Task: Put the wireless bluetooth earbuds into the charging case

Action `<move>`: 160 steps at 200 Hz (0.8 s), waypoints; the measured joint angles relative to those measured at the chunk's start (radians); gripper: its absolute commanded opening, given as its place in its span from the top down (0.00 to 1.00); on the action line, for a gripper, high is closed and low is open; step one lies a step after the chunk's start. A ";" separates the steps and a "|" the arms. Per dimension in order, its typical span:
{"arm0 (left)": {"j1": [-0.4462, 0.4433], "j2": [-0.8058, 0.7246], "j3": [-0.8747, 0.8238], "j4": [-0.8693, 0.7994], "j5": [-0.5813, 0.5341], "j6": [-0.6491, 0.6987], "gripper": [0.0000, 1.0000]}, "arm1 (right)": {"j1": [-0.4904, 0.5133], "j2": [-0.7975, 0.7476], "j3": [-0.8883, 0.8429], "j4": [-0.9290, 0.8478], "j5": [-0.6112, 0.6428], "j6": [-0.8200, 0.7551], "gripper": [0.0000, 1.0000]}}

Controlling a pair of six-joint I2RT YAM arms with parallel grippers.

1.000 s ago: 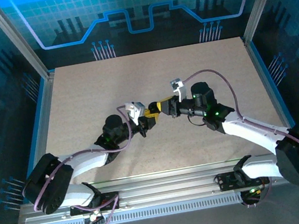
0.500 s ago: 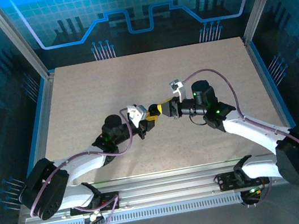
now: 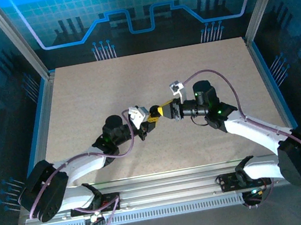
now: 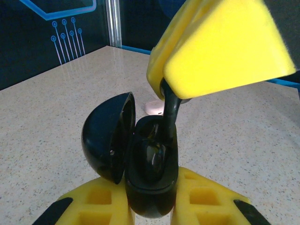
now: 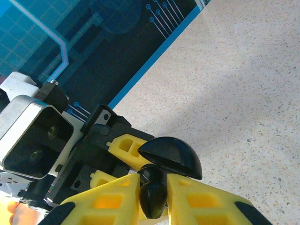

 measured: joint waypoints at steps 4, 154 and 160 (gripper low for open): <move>0.000 0.000 0.000 0.000 0.000 0.000 0.85 | 0.000 0.000 0.000 -0.002 0.000 -0.003 0.79; 0.000 -0.007 0.000 0.000 0.012 0.000 0.85 | 0.000 0.005 0.002 -0.034 0.004 -0.037 0.77; 0.000 -0.007 0.000 0.000 0.013 0.000 0.85 | 0.000 0.006 0.002 -0.039 0.004 -0.041 0.77</move>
